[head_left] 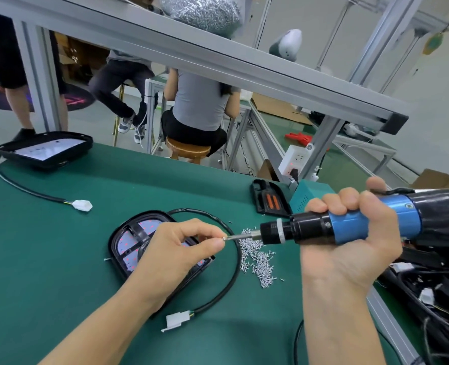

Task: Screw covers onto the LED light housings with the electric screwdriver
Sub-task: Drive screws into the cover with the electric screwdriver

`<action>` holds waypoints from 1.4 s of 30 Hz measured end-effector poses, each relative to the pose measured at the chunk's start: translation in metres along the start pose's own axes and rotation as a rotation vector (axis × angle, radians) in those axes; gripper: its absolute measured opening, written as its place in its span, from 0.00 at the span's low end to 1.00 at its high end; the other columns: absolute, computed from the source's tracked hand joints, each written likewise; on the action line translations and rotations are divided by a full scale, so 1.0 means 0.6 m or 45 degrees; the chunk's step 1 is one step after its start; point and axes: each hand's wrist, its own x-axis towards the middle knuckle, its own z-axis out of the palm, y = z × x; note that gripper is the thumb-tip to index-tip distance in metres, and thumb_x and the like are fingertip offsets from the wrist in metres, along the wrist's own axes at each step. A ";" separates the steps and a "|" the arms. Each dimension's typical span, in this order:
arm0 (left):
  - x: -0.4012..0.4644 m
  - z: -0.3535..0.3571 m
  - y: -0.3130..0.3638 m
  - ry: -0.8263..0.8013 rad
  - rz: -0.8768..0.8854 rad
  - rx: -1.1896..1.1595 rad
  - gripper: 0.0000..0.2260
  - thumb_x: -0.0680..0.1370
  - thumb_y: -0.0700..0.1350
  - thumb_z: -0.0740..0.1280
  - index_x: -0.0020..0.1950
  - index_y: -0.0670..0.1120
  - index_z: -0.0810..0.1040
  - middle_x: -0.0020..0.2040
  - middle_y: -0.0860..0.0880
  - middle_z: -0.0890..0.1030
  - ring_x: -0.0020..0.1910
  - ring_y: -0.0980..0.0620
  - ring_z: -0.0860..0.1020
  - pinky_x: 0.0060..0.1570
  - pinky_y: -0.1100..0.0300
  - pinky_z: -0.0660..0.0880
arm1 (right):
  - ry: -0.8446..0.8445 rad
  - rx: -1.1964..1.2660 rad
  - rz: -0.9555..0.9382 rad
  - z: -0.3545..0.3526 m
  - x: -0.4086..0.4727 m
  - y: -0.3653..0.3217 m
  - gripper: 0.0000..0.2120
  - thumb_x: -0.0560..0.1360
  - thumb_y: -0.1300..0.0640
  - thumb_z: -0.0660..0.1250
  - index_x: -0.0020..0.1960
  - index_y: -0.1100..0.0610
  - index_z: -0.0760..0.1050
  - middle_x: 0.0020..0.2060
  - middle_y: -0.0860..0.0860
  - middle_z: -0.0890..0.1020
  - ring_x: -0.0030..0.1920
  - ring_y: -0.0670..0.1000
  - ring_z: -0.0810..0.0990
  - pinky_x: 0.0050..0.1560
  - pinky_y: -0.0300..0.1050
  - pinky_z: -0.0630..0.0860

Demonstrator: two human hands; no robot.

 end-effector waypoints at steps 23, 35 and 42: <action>-0.011 0.001 -0.016 0.095 0.091 0.052 0.07 0.73 0.35 0.70 0.39 0.45 0.84 0.34 0.51 0.79 0.30 0.62 0.71 0.33 0.75 0.66 | -0.050 -0.063 -0.025 0.003 -0.006 0.024 0.12 0.67 0.63 0.59 0.48 0.52 0.71 0.27 0.46 0.69 0.27 0.45 0.68 0.33 0.37 0.70; 0.005 -0.095 -0.035 0.370 -0.029 0.392 0.22 0.68 0.50 0.76 0.61 0.58 0.77 0.57 0.58 0.78 0.53 0.58 0.74 0.56 0.60 0.70 | -0.111 -0.107 0.061 -0.006 -0.005 0.067 0.14 0.67 0.64 0.58 0.50 0.52 0.70 0.27 0.46 0.70 0.28 0.45 0.69 0.33 0.38 0.70; 0.034 -0.155 -0.087 0.108 -0.579 1.075 0.59 0.48 0.76 0.62 0.76 0.57 0.53 0.75 0.53 0.62 0.75 0.50 0.58 0.72 0.46 0.54 | -0.213 -0.311 0.067 -0.028 -0.010 0.108 0.15 0.68 0.68 0.58 0.51 0.54 0.70 0.27 0.48 0.70 0.27 0.48 0.70 0.33 0.41 0.71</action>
